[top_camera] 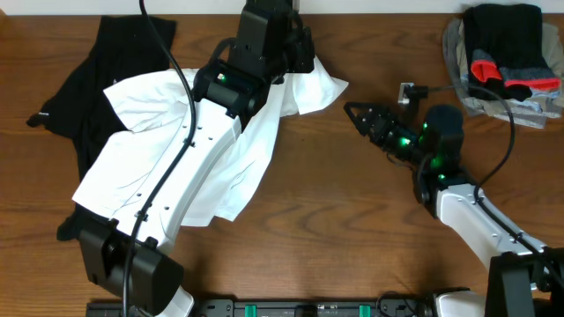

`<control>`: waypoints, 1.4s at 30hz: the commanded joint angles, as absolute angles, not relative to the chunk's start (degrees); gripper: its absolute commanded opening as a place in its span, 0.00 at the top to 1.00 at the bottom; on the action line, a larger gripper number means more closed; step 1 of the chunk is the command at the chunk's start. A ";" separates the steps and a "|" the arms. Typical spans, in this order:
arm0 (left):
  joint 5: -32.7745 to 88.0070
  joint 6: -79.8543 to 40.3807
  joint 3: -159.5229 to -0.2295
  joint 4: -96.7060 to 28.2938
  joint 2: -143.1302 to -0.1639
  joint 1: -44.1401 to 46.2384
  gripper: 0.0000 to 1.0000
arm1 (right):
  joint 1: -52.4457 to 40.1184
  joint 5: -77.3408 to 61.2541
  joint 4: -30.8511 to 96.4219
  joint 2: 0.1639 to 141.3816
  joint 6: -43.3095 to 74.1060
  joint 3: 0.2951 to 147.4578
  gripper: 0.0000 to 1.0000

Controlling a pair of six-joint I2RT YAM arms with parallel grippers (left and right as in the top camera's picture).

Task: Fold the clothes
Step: 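Grasp the T-shirt's right sleeve corner with the right gripper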

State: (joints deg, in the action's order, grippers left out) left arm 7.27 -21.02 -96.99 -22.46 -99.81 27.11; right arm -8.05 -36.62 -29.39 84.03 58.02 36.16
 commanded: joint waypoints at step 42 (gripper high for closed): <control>-0.16 -25.36 -96.44 -25.76 -100.12 32.12 0.94 | -14.52 -32.93 -67.64 101.16 61.04 35.94 0.99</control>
